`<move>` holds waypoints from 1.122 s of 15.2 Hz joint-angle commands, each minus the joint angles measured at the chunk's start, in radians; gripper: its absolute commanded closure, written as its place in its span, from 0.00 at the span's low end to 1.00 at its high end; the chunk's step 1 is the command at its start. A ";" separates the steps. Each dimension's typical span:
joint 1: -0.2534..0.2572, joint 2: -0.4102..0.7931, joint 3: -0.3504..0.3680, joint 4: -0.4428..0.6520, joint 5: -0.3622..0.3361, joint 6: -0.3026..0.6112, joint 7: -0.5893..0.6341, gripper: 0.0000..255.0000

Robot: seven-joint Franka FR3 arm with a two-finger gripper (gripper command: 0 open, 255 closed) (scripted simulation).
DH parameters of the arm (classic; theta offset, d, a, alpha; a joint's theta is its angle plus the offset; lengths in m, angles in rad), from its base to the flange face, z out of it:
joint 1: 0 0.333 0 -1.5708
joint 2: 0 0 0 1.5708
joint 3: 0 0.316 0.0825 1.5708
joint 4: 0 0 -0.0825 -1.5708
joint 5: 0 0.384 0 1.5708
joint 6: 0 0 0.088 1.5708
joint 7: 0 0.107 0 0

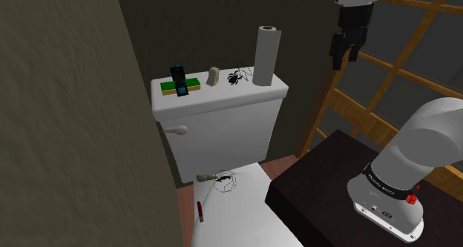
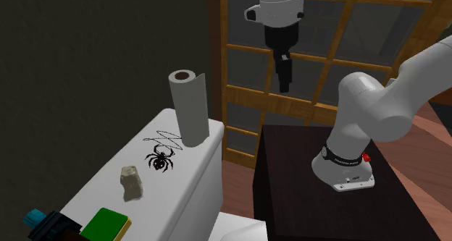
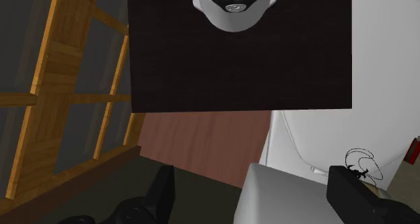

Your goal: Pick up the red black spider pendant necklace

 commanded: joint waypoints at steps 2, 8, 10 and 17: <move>0.002 0.042 0.009 0.023 0.013 0.012 0.016 0.00; 0.011 0.291 0.058 0.186 0.079 0.065 0.104 0.00; 0.013 0.375 0.072 0.250 0.095 0.074 0.132 0.00; 0.026 0.669 0.108 0.515 0.134 0.072 0.227 0.00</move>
